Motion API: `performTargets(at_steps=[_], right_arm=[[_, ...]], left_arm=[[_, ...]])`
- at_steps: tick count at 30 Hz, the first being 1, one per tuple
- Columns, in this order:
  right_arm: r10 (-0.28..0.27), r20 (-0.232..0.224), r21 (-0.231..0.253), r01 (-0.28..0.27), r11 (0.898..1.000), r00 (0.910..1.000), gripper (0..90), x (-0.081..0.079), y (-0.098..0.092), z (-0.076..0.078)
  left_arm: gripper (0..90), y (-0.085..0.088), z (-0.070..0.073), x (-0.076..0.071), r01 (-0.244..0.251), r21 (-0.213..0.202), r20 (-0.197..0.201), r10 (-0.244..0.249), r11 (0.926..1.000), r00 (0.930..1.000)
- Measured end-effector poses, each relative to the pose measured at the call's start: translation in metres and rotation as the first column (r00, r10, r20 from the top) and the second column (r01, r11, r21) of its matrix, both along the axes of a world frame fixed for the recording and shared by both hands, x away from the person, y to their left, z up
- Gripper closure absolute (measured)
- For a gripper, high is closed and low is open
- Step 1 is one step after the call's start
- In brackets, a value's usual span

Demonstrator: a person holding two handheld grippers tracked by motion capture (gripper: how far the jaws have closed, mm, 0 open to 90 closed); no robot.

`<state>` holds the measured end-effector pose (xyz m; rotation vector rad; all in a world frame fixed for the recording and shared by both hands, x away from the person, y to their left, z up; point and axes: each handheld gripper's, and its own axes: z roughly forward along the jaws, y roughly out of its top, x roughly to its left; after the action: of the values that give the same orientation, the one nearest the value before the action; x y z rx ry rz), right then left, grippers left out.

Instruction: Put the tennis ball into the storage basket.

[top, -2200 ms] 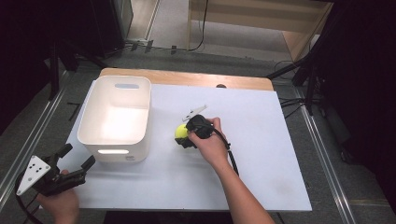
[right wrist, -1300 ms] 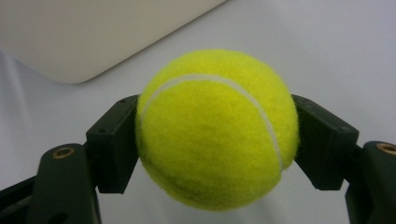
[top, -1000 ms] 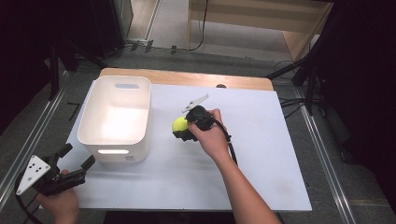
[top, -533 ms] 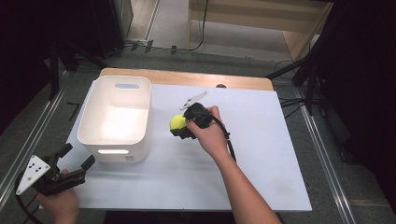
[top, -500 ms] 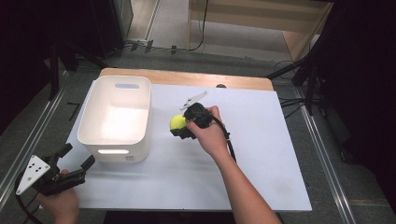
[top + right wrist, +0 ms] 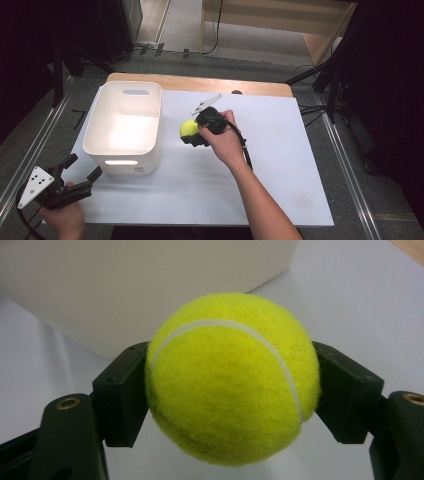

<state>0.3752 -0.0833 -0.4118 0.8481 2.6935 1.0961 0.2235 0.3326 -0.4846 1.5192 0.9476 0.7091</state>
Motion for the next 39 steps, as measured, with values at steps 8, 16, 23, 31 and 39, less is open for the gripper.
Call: performTargets(at_steps=[8, 16, 23, 31, 39], right_arm=[[0.011, 0.004, 0.003, -0.011, 1.0, 0.9999, 23.4, 0.001, 0.004, 0.005], [0.021, 0.001, 0.011, -0.021, 1.0, 0.9998, 23.4, 0.003, 0.008, 0.009], [0.049, 0.007, 0.011, -0.05, 0.999, 0.9988, 23.3, 0.004, 0.013, 0.013], [0.074, 0.009, 0.009, -0.074, 0.997, 0.9972, 23.4, 0.005, 0.019, 0.019], [0.076, 0.015, 0.004, -0.076, 0.997, 0.997, 23.3, 0.005, 0.022, 0.024]], left_arm=[[7.9, 0.0, 0.0, 0.0, 0.001, -0.001, 0.002, -0.001, 1.0, 1.0], [7.9, 0.0, 0.0, 0.0, 0.0, -0.005, 0.003, 0.0, 1.0, 1.0], [7.9, 0.0, 0.0, 0.0, -0.001, -0.009, 0.003, 0.001, 1.0, 1.0], [7.9, 0.001, 0.0, 0.0, -0.002, -0.009, 0.002, 0.002, 1.0, 1.0], [7.9, 0.001, 0.0, 0.0, -0.003, -0.011, 0.002, 0.003, 0.9999, 1.0]])
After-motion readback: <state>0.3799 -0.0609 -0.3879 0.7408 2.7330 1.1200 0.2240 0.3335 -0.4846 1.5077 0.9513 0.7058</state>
